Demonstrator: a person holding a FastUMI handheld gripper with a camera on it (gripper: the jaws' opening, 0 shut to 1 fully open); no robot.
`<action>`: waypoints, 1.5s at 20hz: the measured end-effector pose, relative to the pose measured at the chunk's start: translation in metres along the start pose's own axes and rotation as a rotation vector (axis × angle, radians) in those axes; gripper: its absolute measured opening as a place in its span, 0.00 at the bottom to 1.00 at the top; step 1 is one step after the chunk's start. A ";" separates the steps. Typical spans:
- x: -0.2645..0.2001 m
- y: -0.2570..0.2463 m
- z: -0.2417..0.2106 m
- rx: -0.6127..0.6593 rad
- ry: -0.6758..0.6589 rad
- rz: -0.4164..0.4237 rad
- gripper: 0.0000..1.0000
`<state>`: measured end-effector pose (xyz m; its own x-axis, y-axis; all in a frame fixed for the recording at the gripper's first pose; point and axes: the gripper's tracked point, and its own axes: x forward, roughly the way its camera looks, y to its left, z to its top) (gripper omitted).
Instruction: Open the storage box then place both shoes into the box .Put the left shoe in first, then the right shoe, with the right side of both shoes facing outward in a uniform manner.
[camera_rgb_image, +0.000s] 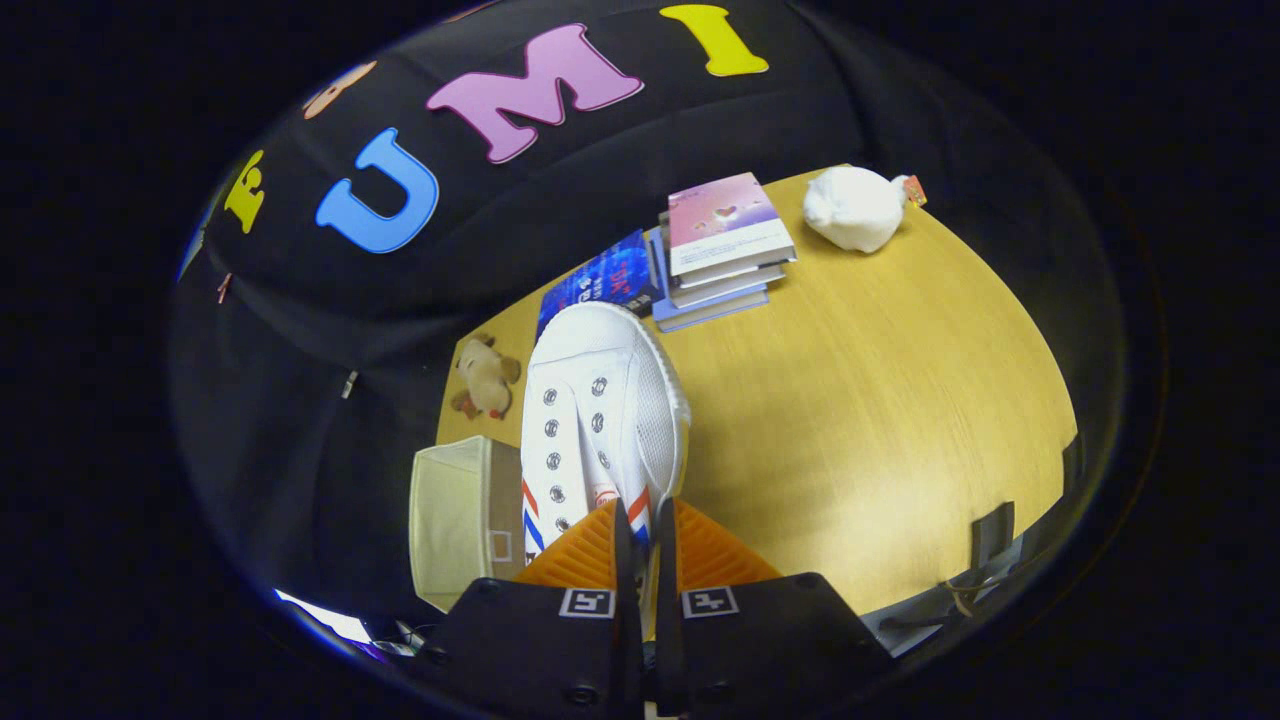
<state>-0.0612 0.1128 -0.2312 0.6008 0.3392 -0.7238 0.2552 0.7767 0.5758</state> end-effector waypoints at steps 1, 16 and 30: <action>-0.002 0.018 -0.001 -0.004 0.000 0.012 0.09; 0.068 0.166 -0.107 -0.121 0.207 0.004 0.09; 0.094 0.166 -0.113 -0.172 0.230 -0.072 0.40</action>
<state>-0.0479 0.3336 -0.2468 0.3937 0.3764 -0.8387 0.1467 0.8749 0.4615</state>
